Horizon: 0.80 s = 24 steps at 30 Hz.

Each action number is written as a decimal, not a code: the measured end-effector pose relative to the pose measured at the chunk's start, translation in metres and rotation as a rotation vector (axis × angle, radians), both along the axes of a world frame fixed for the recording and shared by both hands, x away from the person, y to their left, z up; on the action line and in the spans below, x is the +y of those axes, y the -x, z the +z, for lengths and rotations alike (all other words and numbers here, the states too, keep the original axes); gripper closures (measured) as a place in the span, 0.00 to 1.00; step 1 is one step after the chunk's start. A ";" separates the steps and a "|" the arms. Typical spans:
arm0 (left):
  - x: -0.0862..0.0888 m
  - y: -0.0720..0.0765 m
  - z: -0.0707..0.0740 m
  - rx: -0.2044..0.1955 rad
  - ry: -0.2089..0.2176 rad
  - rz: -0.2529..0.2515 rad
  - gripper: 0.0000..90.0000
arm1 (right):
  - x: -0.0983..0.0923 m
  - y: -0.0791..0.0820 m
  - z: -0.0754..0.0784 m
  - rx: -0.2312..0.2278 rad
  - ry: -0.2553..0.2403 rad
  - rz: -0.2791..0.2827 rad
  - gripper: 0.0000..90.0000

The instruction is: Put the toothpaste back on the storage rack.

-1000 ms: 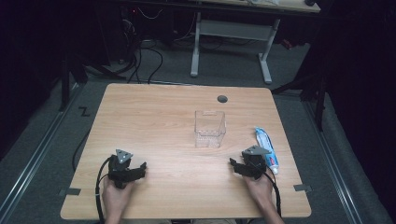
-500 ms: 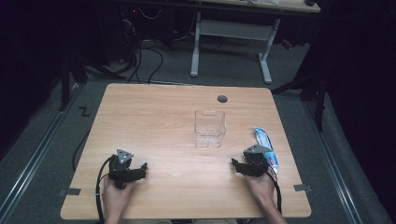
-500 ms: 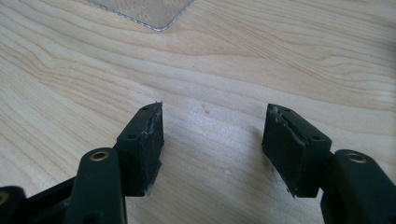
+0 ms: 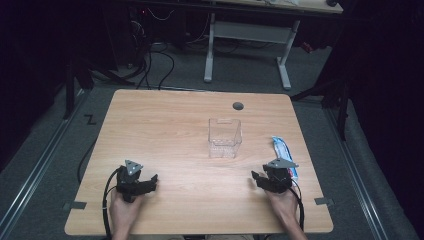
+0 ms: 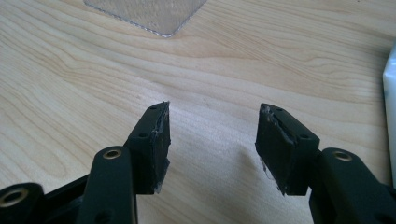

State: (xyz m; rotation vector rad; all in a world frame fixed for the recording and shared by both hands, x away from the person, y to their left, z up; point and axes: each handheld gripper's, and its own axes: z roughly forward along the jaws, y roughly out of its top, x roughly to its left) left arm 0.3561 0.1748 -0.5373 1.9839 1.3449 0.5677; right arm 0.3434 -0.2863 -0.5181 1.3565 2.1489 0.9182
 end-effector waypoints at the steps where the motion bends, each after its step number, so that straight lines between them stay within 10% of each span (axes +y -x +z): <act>1: 0.000 0.000 0.000 0.000 0.000 0.000 0.18 | -0.001 0.001 0.000 -0.003 0.000 0.000 0.50; 24: 0.000 0.000 0.000 -0.001 0.003 0.001 0.19 | -0.027 0.033 0.011 -0.051 -0.050 -0.046 0.53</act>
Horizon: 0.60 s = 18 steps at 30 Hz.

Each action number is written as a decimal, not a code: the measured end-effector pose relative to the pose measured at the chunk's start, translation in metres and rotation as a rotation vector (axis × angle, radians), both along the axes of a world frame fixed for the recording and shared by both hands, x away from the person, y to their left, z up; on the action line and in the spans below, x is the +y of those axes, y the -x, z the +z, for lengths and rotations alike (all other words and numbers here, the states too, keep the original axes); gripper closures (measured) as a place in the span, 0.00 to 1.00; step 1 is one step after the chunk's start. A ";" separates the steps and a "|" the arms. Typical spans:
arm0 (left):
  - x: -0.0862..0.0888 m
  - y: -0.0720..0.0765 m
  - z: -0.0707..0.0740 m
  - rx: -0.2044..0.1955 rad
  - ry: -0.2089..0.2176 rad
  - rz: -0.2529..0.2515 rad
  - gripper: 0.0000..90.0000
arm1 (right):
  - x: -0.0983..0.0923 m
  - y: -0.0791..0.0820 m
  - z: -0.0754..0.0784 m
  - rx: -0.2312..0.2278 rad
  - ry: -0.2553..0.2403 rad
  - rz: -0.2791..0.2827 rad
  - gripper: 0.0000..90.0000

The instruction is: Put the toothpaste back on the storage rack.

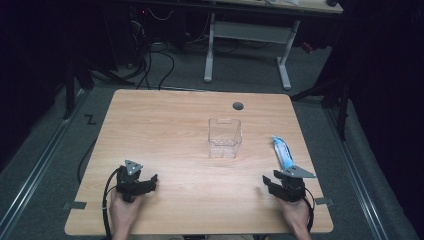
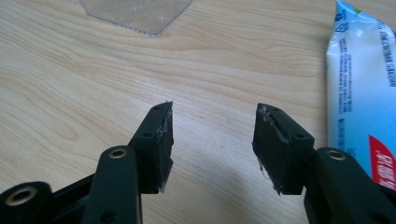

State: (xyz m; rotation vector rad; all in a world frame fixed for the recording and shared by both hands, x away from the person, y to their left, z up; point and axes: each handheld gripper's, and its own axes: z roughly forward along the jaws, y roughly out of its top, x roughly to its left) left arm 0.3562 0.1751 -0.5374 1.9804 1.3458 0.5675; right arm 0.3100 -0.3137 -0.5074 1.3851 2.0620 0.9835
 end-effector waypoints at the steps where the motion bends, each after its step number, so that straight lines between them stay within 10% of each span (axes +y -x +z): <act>1: 0.000 0.000 0.000 0.000 0.000 0.000 0.19 | -0.001 0.001 0.001 -0.001 -0.002 -0.002 0.53; 18: 0.000 0.000 0.000 0.000 -0.001 0.006 0.19 | -0.023 0.007 0.009 -0.026 -0.040 -0.057 0.55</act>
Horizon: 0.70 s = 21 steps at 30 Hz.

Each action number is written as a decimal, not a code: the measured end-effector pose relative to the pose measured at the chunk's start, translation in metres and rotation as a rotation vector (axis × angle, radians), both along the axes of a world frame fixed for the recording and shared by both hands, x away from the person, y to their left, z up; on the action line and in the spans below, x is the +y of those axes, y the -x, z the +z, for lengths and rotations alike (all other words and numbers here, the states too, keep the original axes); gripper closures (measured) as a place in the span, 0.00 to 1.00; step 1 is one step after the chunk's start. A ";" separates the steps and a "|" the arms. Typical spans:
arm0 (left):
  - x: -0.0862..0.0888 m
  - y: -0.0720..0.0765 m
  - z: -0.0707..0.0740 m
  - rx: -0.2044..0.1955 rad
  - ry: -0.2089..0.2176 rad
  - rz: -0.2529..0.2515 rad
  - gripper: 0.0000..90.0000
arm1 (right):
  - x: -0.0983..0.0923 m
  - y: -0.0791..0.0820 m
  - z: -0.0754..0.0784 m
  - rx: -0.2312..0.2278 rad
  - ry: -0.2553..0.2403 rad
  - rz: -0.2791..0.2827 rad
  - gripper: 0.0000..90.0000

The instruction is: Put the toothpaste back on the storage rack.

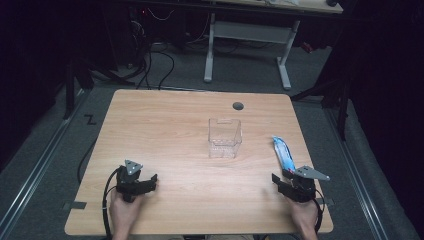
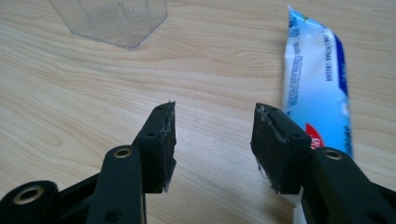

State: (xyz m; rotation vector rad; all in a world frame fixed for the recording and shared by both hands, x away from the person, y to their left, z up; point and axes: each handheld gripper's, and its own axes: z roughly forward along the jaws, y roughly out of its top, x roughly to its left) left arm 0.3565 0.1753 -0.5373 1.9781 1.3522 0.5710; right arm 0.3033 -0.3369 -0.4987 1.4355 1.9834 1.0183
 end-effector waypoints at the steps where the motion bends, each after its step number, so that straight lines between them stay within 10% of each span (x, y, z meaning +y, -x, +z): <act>1: 0.000 0.000 0.000 0.000 0.000 0.001 0.19 | -0.001 0.000 0.001 -0.002 0.003 -0.003 0.56; 21: 0.000 0.000 0.000 0.001 -0.001 0.004 0.19 | -0.021 -0.021 0.026 -0.020 -0.011 -0.048 0.56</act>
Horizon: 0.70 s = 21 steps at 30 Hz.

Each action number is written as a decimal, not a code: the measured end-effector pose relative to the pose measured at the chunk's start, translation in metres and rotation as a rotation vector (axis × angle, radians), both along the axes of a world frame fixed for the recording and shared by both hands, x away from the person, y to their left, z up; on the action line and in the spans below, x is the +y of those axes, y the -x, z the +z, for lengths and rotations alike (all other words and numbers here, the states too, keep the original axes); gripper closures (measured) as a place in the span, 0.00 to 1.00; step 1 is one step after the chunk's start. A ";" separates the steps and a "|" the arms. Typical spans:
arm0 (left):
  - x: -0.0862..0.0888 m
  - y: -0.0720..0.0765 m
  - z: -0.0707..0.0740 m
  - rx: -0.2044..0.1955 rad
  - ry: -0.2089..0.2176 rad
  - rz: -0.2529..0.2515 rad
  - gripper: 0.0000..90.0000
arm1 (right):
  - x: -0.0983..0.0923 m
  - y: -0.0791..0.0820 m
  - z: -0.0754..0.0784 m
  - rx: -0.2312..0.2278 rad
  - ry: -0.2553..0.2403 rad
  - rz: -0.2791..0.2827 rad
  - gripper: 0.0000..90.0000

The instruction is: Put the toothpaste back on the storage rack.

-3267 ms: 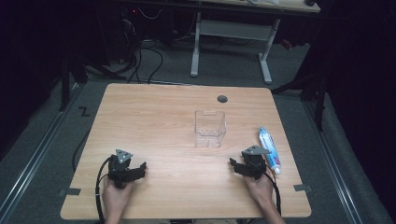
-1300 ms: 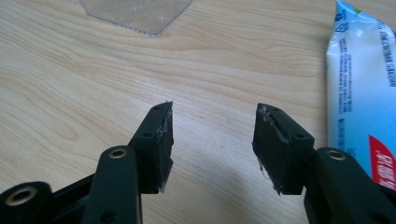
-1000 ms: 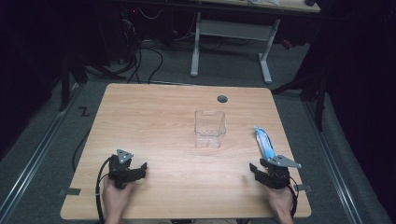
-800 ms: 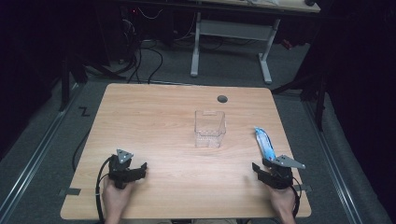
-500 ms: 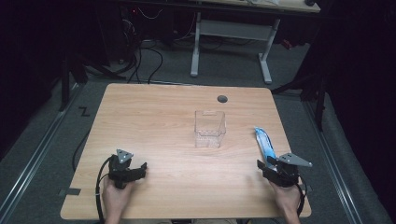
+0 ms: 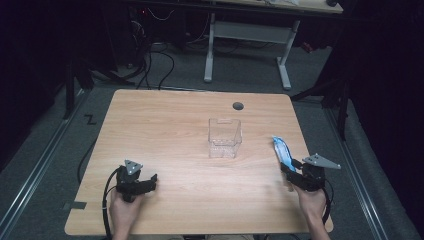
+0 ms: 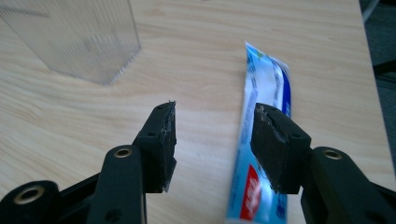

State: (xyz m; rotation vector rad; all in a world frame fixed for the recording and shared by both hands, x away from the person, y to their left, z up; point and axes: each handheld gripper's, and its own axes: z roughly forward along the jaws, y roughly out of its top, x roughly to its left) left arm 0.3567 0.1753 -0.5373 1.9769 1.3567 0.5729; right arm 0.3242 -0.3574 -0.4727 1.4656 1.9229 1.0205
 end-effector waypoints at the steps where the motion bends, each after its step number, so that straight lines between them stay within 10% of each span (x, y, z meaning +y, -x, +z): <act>1: 0.000 0.000 0.000 0.000 0.000 0.000 0.19 | 0.001 -0.003 0.002 0.000 -0.009 0.006 0.56; 21: 0.000 0.000 0.000 0.000 -0.001 0.000 0.19 | 0.000 -0.046 0.021 0.045 0.143 -0.024 0.56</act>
